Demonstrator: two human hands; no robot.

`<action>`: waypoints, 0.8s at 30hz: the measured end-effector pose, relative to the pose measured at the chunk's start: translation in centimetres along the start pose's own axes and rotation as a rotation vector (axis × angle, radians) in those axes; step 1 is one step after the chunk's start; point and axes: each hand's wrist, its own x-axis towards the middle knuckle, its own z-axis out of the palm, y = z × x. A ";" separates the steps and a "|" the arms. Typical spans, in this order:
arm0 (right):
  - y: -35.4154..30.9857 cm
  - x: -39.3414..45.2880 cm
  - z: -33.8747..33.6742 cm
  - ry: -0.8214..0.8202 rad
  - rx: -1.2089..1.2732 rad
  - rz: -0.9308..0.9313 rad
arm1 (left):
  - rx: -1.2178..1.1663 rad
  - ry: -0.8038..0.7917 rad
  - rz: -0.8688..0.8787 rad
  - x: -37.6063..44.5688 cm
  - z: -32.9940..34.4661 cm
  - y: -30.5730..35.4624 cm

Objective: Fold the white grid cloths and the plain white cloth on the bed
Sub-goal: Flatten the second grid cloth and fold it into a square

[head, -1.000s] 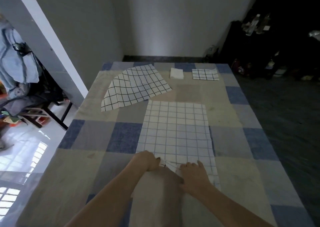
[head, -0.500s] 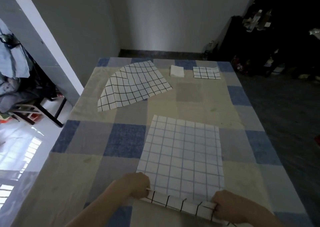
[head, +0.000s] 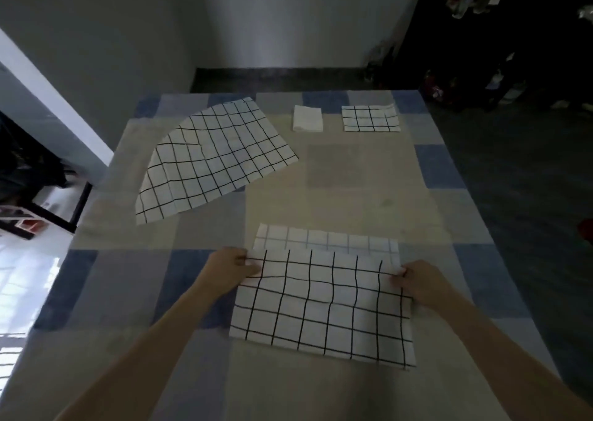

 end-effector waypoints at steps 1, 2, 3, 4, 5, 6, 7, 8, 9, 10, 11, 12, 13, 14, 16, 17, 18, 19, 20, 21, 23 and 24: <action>0.0 0.6 0.0 0.047 0.019 0.016 | -0.023 0.022 -0.015 1.0 0.1 0.2; 0.0 1.1 0.1 0.101 0.055 0.030 | -0.025 0.046 -0.024 1.9 0.3 0.4; -0.1 1.4 0.2 0.156 0.103 0.031 | -0.018 0.072 -0.024 2.7 0.5 0.6; -0.1 1.7 0.3 0.205 0.150 0.030 | -0.010 0.099 -0.024 3.3 0.7 0.8; -0.2 2.0 0.4 0.242 0.189 0.034 | -0.003 0.121 -0.026 3.9 0.9 1.0; -0.3 2.2 0.5 0.267 0.224 0.046 | 0.004 0.140 -0.022 4.4 1.0 1.1; -0.2 2.4 0.7 0.288 0.254 0.049 | 0.011 0.153 -0.019 4.7 1.2 1.2; -0.2 2.5 1.0 0.306 0.282 0.043 | 0.023 0.161 -0.012 5.0 1.3 1.3; -0.3 2.5 1.1 0.325 0.310 0.034 | 0.036 0.168 -0.007 5.2 1.5 1.3; -0.4 2.4 1.2 0.342 0.336 0.030 | 0.052 0.178 0.001 5.4 1.6 1.3; -0.5 2.4 1.3 0.358 0.357 0.026 | 0.065 0.189 0.003 5.5 1.7 1.3; -0.5 2.2 1.5 0.372 0.373 0.022 | 0.073 0.199 0.003 5.6 1.8 1.1; -0.5 2.2 1.6 0.379 0.382 0.018 | 0.075 0.207 -0.001 5.7 1.9 0.8; -0.6 2.2 1.7 0.381 0.383 0.018 | 0.076 0.212 -0.007 5.8 2.0 0.6; -0.6 2.3 1.8 0.380 0.370 0.028 | 0.068 0.218 -0.012 6.0 2.1 0.2; -0.6 2.5 1.9 0.386 0.358 0.034 | 0.069 0.222 -0.005 6.0 2.2 0.1; -0.6 2.6 2.0 0.398 0.347 0.037 | 0.074 0.223 0.000 6.1 2.2 0.0; -0.5 2.6 2.1 0.410 0.340 0.037 | 0.080 0.224 0.002 6.2 2.3 -0.1; -0.5 2.7 2.2 0.418 0.335 0.035 | 0.084 0.222 -0.003 6.3 2.2 -0.2; -0.4 2.8 2.3 0.421 0.329 0.040 | 0.092 0.217 -0.009 6.4 2.2 -0.1; -0.2 2.9 2.2 0.407 0.303 0.060 | 0.118 0.233 -0.004 6.2 2.2 0.4; -0.3 3.0 2.1 0.398 0.294 0.067 | 0.107 0.285 0.002 5.8 2.3 1.0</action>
